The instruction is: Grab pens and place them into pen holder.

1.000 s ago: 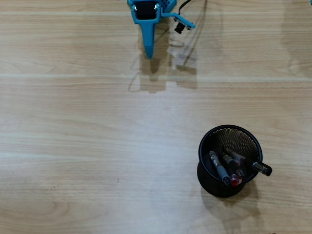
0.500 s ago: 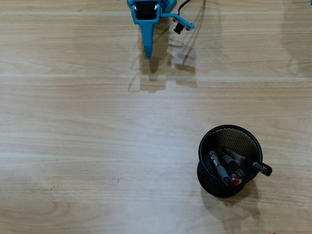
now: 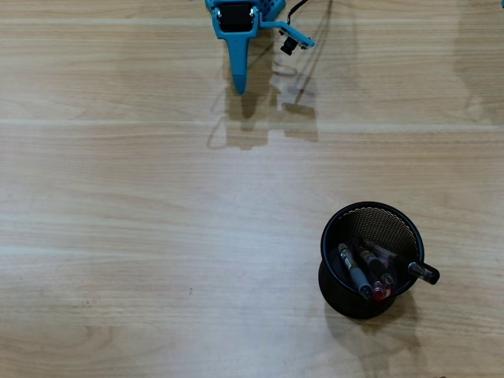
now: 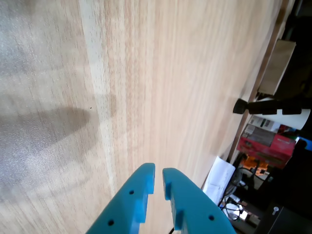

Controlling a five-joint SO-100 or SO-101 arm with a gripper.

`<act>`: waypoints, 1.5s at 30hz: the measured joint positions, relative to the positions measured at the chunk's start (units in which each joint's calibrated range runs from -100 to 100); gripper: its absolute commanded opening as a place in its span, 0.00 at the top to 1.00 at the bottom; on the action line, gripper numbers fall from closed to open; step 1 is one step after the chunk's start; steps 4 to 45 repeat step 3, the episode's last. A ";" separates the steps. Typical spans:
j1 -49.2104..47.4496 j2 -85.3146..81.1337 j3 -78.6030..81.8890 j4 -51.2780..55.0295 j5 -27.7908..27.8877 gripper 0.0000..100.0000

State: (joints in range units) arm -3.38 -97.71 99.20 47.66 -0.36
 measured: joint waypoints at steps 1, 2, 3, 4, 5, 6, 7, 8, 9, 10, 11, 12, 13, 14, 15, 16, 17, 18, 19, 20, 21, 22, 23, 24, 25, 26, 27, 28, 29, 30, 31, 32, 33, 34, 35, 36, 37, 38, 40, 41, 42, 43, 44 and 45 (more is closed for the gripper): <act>0.00 0.00 0.00 0.00 0.00 0.97; 0.00 0.00 0.00 0.00 0.00 0.97; 0.00 0.00 0.00 0.00 0.00 0.97; 0.00 0.00 0.00 0.00 0.00 0.97; 0.00 0.00 0.00 0.00 0.00 0.97; 0.00 0.00 0.00 0.00 0.00 0.97; 0.00 0.00 0.00 0.00 0.00 0.97; 0.00 0.00 0.00 0.00 0.00 0.97; 0.00 0.00 0.00 0.00 0.00 0.97; 0.00 0.00 0.00 0.00 0.00 0.97; 0.00 0.00 0.00 0.00 0.00 0.97; 0.00 0.00 0.00 0.00 0.00 0.97; 0.00 0.00 0.00 0.00 0.00 0.97; 0.00 0.00 0.00 0.00 0.00 0.97; 0.00 0.00 0.00 0.00 0.00 0.97; 0.00 0.00 0.00 0.00 0.00 0.97; 0.00 0.00 0.00 0.00 0.00 0.97; 0.00 0.00 0.00 0.00 0.00 0.97; 0.00 0.00 0.00 0.00 0.00 0.97; 0.00 0.00 0.00 0.00 0.00 0.97; 0.00 0.00 0.00 0.00 0.00 0.97; 0.00 0.00 0.00 0.00 0.00 0.97; 0.00 0.00 0.00 0.00 0.00 0.97; 0.00 0.00 0.00 0.00 0.00 0.97; 0.00 0.00 0.00 0.00 0.00 0.97; 0.00 0.00 0.00 0.00 0.00 0.97; 0.00 0.00 0.00 0.00 0.00 0.97; 0.00 0.00 0.00 0.00 0.00 0.97; 0.00 0.00 0.00 0.00 0.00 0.97; 0.00 0.00 0.00 0.00 0.00 0.97; 0.00 0.00 0.00 0.00 0.00 0.97; 0.00 0.00 0.00 0.00 0.00 0.97; 0.00 0.00 0.00 0.00 0.00 0.97; 0.00 0.00 0.00 0.00 0.00 0.97; 0.00 0.00 0.00 0.00 0.00 0.97; 0.00 0.00 0.00 0.00 0.00 0.97; 0.00 0.00 0.00 0.00 0.00 0.97; 0.00 0.00 0.00 0.00 0.00 0.97; 0.00 0.00 0.00 0.00 0.00 0.97; 0.00 0.00 0.00 0.00 0.00 0.97; 0.00 0.00 0.00 0.00 0.00 0.97; 0.00 0.00 0.00 0.00 0.00 0.97; 0.00 0.00 0.00 0.00 0.00 0.97; 0.00 0.00 0.00 0.00 0.00 0.97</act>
